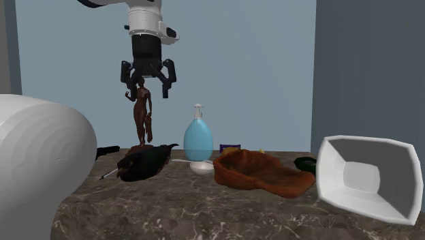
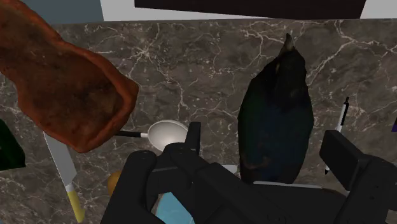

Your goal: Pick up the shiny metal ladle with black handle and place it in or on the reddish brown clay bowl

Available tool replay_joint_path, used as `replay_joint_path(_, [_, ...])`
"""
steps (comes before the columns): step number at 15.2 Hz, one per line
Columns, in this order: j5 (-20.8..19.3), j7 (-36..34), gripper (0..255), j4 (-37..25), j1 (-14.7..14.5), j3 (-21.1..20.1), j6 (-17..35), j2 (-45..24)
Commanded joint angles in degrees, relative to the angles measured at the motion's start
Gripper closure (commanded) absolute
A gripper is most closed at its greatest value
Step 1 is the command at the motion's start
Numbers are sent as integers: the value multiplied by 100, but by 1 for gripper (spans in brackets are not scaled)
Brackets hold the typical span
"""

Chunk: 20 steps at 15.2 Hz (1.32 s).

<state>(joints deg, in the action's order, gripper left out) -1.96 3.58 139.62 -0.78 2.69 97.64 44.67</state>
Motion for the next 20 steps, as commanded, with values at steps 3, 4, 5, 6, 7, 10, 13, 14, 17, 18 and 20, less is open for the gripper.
replay_joint_path(3, [-66, 523, 0, -97, -28, 351, 138, -360])
replay_joint_path(4, [-88, 785, 0, -163, -48, 521, 202, -557])
replay_joint_path(5, [-102, 1047, 0, -240, -72, 689, 263, -765])
replay_joint_path(6, [-105, 1311, 0, -329, -97, 850, 320, -984])
replay_joint_path(7, [-100, 1576, 0, -429, -129, 1010, 372, -1212])
replay_joint_path(10, [-17, 2385, 0, -792, -234, 1458, 494, -1951])
replay_joint_path(13, [173, 3220, 0, -1246, -338, 1851, 554, -2765])
replay_joint_path(14, [261, 3503, 0, -1416, -364, 1964, 557, -3053])
replay_joint_path(17, [584, 4356, 0, -1985, -397, 2230, 509, -3955])
replay_joint_path(18, [705, 4636, 0, -2194, -387, 2291, 472, -4265])
replay_joint_path(20, [952, 5176, 0, -2640, -329, 2363, 368, -4895])
